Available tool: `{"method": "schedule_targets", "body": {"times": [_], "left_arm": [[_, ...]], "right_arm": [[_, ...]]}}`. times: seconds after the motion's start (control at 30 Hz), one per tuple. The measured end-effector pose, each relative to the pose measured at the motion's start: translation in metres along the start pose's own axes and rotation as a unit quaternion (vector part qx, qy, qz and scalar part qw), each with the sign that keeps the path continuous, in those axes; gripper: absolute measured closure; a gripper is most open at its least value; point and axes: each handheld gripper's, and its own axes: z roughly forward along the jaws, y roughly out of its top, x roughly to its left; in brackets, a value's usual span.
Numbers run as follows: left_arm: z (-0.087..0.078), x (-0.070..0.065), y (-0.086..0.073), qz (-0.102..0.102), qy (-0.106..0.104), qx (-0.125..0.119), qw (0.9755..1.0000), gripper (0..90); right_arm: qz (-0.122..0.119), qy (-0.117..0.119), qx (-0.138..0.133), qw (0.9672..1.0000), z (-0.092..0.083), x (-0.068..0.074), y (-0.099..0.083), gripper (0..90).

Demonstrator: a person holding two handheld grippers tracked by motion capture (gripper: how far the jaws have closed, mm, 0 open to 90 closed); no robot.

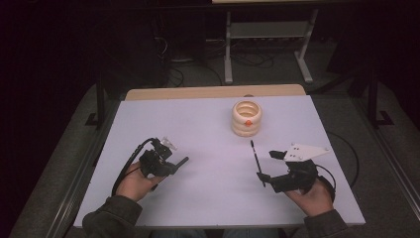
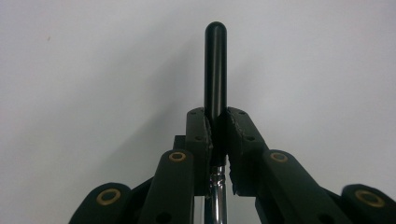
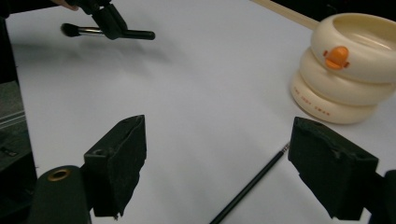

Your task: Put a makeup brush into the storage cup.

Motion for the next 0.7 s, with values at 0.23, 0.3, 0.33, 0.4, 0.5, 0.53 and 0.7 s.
{"method": "schedule_targets", "body": {"times": [0.23, 0.3, 0.33, 0.4, 0.5, 0.53, 0.7], "left_arm": [[-0.011, -0.008, 0.008, 0.023, -0.011, -0.008, 0.9996, 79.9], [-0.017, -0.014, 0.013, 0.043, -0.022, -0.013, 0.9988, 79.9], [-0.018, -0.016, 0.015, 0.049, -0.027, -0.015, 0.9983, 79.9], [-0.021, -0.017, 0.017, 0.057, -0.036, -0.018, 0.9976, 79.9], [-0.023, -0.021, 0.022, 0.068, -0.04, -0.021, 0.9967, 79.9], [-0.023, -0.023, 0.023, 0.072, -0.041, -0.021, 0.9963, 79.9], [-0.024, -0.034, 0.031, 0.088, -0.053, -0.027, 0.9943, 79.9]], "right_arm": [[-0.021, 0.026, 0.013, 0.9994, 0.002, 0.005, 0.022, 18.5], [-0.03, 0.037, 0.024, 0.9986, 0.002, 0.007, 0.034, 19.5], [-0.035, 0.04, 0.027, 0.9982, 0.003, 0.007, 0.038, 20.0], [-0.041, 0.046, 0.032, 0.9976, 0.004, 0.009, 0.045, 20.4], [-0.061, 0.057, 0.039, 0.9957, 0.006, 0.009, 0.055, 21.9], [-0.061, 0.063, 0.039, 0.9954, 0.007, 0.01, 0.059, 22.2], [-0.081, 0.082, 0.053, 0.9919, 0.013, 0.012, 0.076, 26.2]]}}
